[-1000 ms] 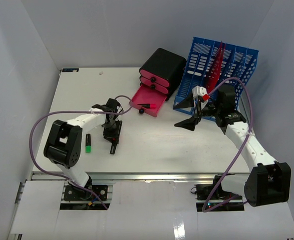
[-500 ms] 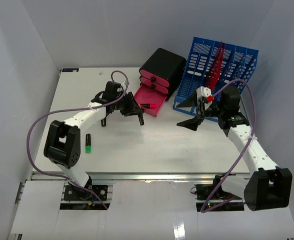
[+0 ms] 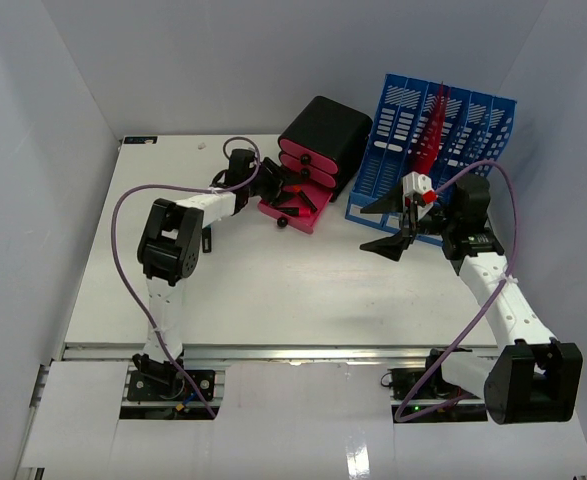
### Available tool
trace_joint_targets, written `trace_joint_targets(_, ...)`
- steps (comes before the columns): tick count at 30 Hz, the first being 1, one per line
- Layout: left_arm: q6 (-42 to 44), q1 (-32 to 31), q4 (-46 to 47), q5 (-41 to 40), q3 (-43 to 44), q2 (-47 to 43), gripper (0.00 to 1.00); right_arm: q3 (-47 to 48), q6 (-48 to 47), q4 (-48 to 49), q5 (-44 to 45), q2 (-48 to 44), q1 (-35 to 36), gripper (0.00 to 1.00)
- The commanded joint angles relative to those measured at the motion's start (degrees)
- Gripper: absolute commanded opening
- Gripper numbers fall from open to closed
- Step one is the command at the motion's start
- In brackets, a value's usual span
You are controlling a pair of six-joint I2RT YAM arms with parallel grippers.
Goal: Organize the desk
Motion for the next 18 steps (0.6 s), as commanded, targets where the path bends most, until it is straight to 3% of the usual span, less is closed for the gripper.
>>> trace_joint_targets(1, 0.64, 0.45, -1.88, -0.34, 7.89, -1.87, 0.66, -1.11, 1.05, 2.68, -2.46, -1.15, -0.45, 0.9)
trace_joint_targets(6, 3.8, 0.95, -3.58, -0.5, 7.16, -4.58, 0.69, -1.16, 0.95, 2.53, -2.43, -0.44, -0.43, 0.9)
trace_joint_targets(10, 16.37, 2.56, -11.83, -3.31, 5.99, -10.42, 0.68, -0.3, -1.32, -0.34, -1.89, -0.42, -0.45, 0.9)
trace_joint_targets(14, 35.92, 4.3, -30.9, -17.78, 6.14, -16.82, 0.61, 1.27, -2.38, -3.59, 0.42, 0.07, -0.37, 0.9)
trace_joint_targets(18, 43.61, 8.11, -43.17, -29.81, 2.29, -18.64, 0.62, 3.31, -3.89, -7.69, 1.42, 1.97, -0.38, 0.9)
